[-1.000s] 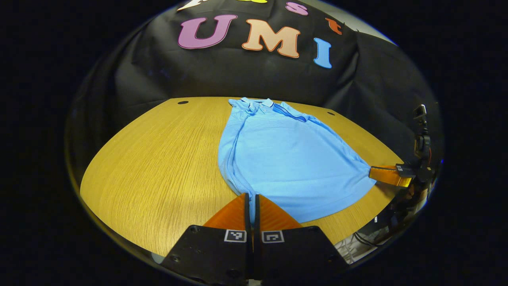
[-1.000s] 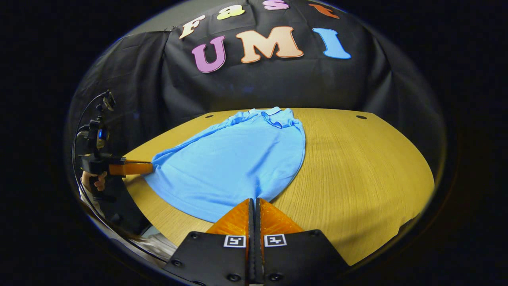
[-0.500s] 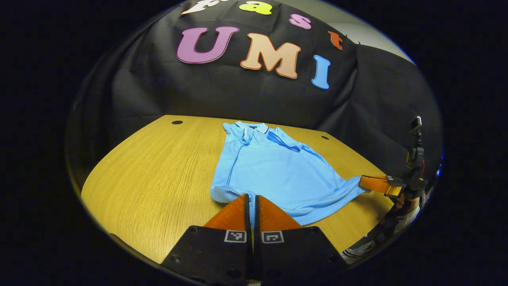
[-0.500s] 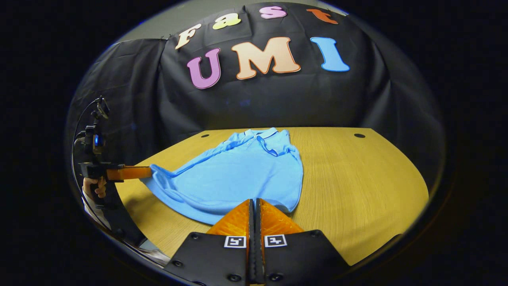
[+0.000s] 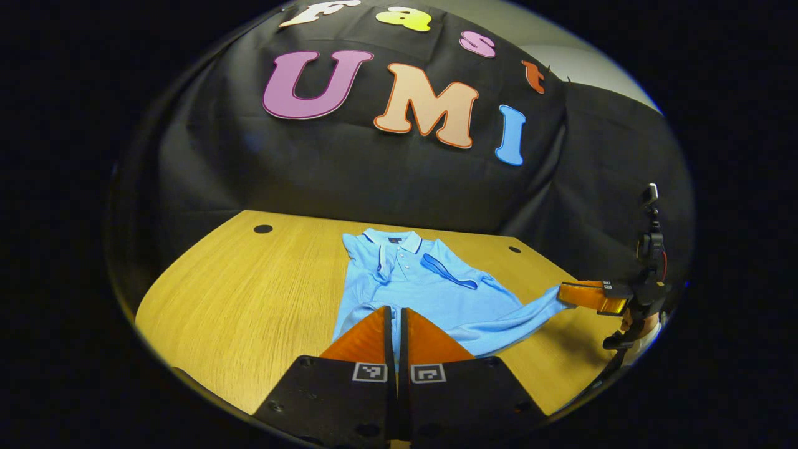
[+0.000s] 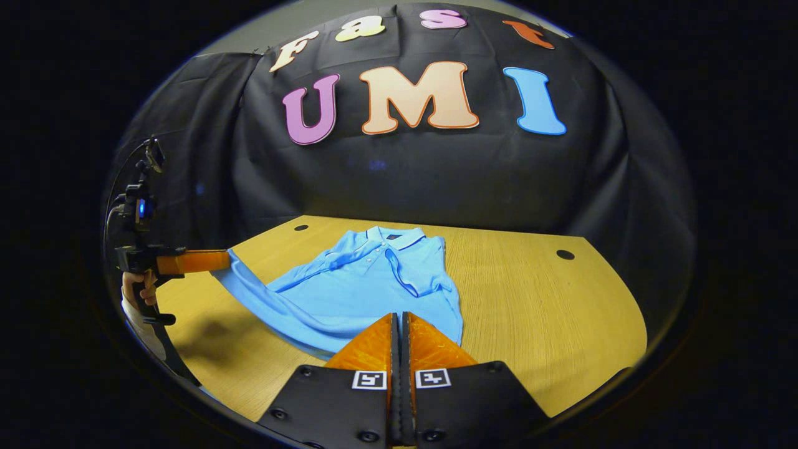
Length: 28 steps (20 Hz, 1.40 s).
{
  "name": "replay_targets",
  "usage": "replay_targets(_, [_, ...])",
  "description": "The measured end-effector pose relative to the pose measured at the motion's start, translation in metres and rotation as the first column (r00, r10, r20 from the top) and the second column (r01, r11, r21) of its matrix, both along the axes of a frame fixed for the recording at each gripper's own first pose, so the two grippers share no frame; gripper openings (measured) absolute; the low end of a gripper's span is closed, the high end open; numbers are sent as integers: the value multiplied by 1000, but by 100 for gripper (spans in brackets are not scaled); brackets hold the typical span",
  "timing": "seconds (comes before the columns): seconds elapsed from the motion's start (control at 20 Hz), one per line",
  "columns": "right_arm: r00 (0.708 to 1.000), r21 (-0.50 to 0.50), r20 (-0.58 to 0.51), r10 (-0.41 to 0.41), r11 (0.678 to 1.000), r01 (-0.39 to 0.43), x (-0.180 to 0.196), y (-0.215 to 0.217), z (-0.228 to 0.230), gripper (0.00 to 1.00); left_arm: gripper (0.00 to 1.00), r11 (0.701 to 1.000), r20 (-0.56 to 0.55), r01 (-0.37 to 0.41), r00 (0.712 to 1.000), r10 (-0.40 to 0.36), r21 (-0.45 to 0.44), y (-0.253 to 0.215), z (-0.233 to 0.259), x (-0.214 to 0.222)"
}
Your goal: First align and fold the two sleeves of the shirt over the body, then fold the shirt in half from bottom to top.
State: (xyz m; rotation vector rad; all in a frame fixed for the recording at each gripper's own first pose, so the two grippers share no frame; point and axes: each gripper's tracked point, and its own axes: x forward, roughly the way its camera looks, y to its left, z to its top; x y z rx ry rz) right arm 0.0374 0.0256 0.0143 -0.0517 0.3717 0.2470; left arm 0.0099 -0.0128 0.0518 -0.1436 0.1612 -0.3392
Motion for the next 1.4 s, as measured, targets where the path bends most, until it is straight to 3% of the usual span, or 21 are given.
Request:
replay_targets(0.4, [999,-27,5,-32,999,32,104,0,22,2,0,998,31,-27,999,29,-62,5,45,95])
replay_targets(0.55, [998,-55,11,-56,997,57,145,-2,23,2,0,997,5,-31,1000,31,-67,7,44,136])
replay_targets(0.95, [993,-97,-21,-112,989,110,246,7,-12,2,0,989,-86,-139,987,134,-55,27,8,247])
replay_targets(1.15, [987,-79,-51,-151,986,146,281,9,-42,2,0,987,-99,-163,982,161,-14,30,-7,280])
replay_targets(1.35, [980,5,-87,-180,983,181,290,8,-54,3,0,978,-77,-206,975,208,30,35,-12,289])
replay_targets(1.4, [981,5,-81,-177,984,178,292,7,-56,12,2,975,-76,-218,972,221,41,36,-11,291])
